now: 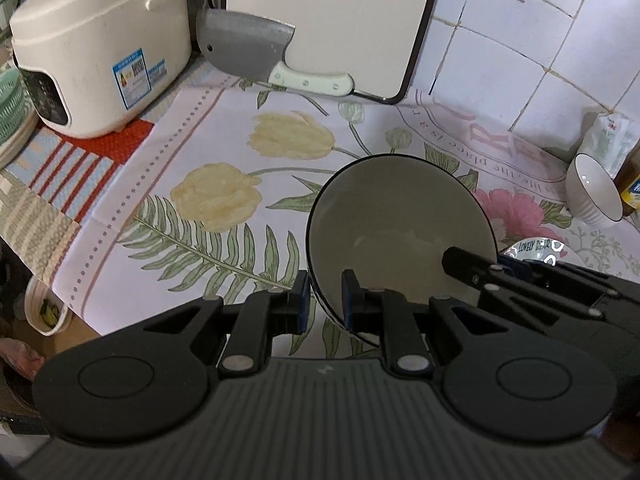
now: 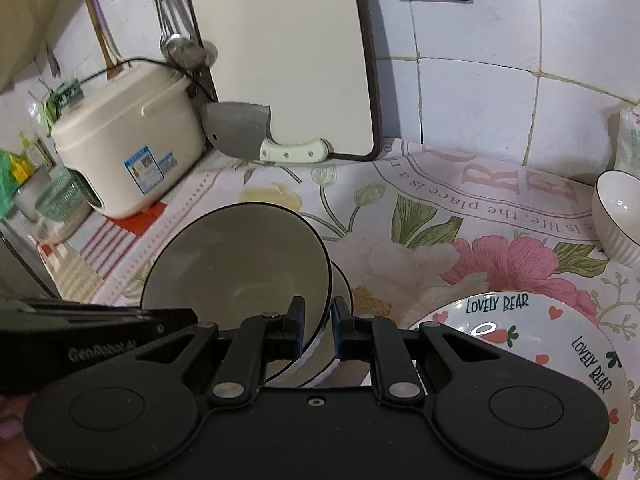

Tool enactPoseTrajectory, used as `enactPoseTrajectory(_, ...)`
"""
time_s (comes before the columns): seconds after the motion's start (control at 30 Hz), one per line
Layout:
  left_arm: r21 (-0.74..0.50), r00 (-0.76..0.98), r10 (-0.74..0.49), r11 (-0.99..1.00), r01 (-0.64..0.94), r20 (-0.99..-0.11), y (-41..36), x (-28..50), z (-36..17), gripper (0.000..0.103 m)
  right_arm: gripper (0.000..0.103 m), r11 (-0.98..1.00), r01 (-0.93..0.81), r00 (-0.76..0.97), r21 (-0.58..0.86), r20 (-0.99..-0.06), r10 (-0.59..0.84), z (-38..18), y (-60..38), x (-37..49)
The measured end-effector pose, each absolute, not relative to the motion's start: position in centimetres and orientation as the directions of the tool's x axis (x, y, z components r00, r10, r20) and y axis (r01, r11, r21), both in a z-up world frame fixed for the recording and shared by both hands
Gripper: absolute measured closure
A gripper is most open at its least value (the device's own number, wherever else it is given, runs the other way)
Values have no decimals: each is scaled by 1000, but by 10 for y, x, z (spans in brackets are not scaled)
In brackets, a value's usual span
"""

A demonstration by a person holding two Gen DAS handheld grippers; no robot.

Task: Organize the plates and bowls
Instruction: 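Lift the white bowl and carry it over the first placed bowl, then lower the bowl into the first bowl and open both grippers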

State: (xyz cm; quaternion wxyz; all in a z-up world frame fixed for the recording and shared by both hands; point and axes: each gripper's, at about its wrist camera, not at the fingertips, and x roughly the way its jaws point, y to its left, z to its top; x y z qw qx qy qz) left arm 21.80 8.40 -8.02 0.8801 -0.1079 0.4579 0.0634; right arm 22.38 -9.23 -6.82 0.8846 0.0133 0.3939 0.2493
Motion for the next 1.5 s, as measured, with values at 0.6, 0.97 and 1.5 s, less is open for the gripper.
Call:
enactPoseTrajectory(0.6,-160,542,-7,959,-235,-840,88,228,-95,88,81,871,-490,665,-25,-657,355,-80,-70,219)
enactPoseTrajectory(0.97,-231,535,-83,949,-215,-841,81,205,-60,61,56,880,-465,664,91,-621,416,-49,-107,205)
enactPoseTrajectory(1.5,-126,587,-105,992,6,-803,12,167,15,56,46,870,-493,737,13,-526,425,25,-201,141)
